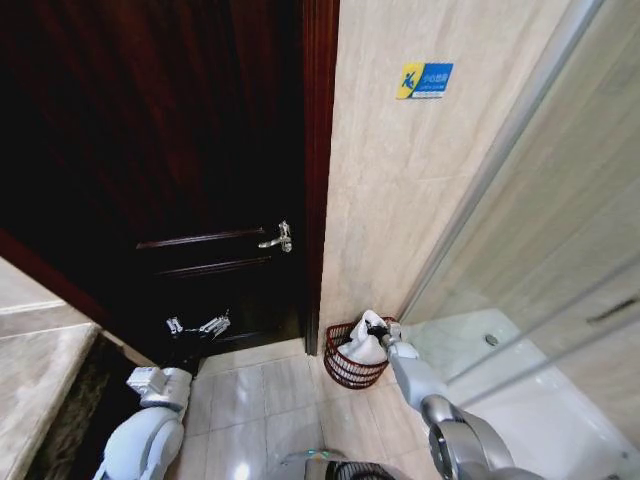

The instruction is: Discard the used towel into the hamper.

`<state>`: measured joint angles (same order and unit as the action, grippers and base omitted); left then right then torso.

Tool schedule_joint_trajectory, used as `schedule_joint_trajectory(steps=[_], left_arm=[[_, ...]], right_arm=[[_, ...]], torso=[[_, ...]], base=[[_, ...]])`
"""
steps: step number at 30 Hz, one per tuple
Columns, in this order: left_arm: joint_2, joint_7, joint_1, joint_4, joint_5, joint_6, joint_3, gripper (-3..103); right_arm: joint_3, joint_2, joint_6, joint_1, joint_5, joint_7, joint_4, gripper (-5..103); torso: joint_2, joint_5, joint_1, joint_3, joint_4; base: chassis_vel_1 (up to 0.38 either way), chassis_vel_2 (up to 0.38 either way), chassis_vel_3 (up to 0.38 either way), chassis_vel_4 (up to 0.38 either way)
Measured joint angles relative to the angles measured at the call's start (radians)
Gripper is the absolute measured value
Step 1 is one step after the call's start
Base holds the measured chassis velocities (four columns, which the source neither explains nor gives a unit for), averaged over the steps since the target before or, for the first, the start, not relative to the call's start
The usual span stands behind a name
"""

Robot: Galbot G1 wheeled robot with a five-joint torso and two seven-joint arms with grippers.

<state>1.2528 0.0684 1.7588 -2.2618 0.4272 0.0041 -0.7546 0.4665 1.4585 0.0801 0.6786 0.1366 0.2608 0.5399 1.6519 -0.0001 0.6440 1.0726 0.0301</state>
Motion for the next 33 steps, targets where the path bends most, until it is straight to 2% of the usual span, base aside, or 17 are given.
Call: schedule_joint_trajectory(steps=[1, 4, 5, 8, 10, 11, 13, 14, 16, 17, 20, 33], left_arm=[[0.0, 0.0, 0.0, 0.0, 0.0, 0.0, 0.0, 100], [0.0, 0.0, 0.0, 0.0, 0.0, 0.0, 0.0, 100], [0.0, 0.0, 0.0, 0.0, 0.0, 0.0, 0.0, 100], [0.0, 0.0, 0.0, 0.0, 0.0, 0.0, 0.0, 100], [0.0, 0.0, 0.0, 0.0, 0.0, 0.0, 0.0, 100], [0.0, 0.0, 0.0, 0.0, 0.0, 0.0, 0.0, 100], [0.0, 0.0, 0.0, 0.0, 0.0, 0.0, 0.0, 100], [0.0, 0.0, 0.0, 0.0, 0.0, 0.0, 0.0, 100], [0.0, 0.0, 0.0, 0.0, 0.0, 0.0, 0.0, 100], [0.0, 0.0, 0.0, 0.0, 0.0, 0.0, 0.0, 100], [0.0, 0.0, 0.0, 0.0, 0.0, 0.0, 0.0, 100], [0.0, 0.0, 0.0, 0.0, 0.0, 0.0, 0.0, 100]], right_arm=[[-0.006, 0.0, -0.001, 0.014, 0.007, -0.003, 0.015, 25], [-0.018, 0.006, -0.006, 0.085, 0.022, -0.015, 0.063, 41], [-0.018, 0.006, -0.006, 0.085, 0.022, -0.015, 0.063, 41], [0.0, 0.013, -0.024, 0.079, 0.018, -0.01, 0.036, 58], [0.003, 0.014, -0.028, 0.074, 0.018, -0.009, 0.029, 58], [0.007, 0.015, -0.034, 0.063, 0.017, -0.007, 0.017, 63], [0.007, 0.013, -0.044, 0.051, 0.019, -0.005, 0.01, 74], [0.007, 0.013, -0.044, 0.051, 0.019, -0.005, 0.01, 74], [0.005, 0.009, -0.049, 0.045, 0.022, 0.001, 0.007, 85], [0.005, 0.009, -0.049, 0.045, 0.022, 0.001, 0.007, 85], [0.006, 0.004, -0.051, 0.04, 0.024, 0.008, -0.004, 99], [0.027, 0.012, -0.052, 0.019, 0.007, 0.02, -0.066, 100]], torso=[[0.0, 0.0001, 0.0, 0.0, 0.0001], [0.0, 0.0002, -0.002, 0.0, -0.0008], [0.0, 0.0002, -0.002, 0.0, -0.0008], [0.001, -0.0002, -0.002, 0.0, -0.0007], [0.001, 0.0, -0.002, 0.0, -0.0007], [0.001, 0.0001, -0.002, 0.0, 0.0001], [0.001, 0.0, -0.001, 0.0, -0.0001], [0.001, 0.0, -0.001, 0.0, -0.0001], [0.0, 0.0001, -0.001, 0.0, -0.0003], [0.0, 0.0001, -0.001, 0.0, -0.0003], [0.0, 0.0, -0.001, 0.0, -0.0004], [0.0, 0.0001, -0.001, 0.0, -0.0004]], base=[[-0.065, 0.031, -0.003, -0.007], [0.007, -0.019, -0.016, 0.011], [0.022, -0.056, -0.047, 0.034], [0.024, -0.059, -0.055, 0.037], [0.011, -0.03, -0.015, 0.02], [0.0, 0.0, 0.0, 0.0], [0.0, 0.0, 0.0, 0.0], [0.0, 0.0, 0.0, 0.0], [0.0, 0.0, 0.0, 0.0], [0.0, 0.0, 0.0, 0.0], [0.0, 0.0, 0.0, 0.0], [0.0, 0.0, 0.0, 0.0]])
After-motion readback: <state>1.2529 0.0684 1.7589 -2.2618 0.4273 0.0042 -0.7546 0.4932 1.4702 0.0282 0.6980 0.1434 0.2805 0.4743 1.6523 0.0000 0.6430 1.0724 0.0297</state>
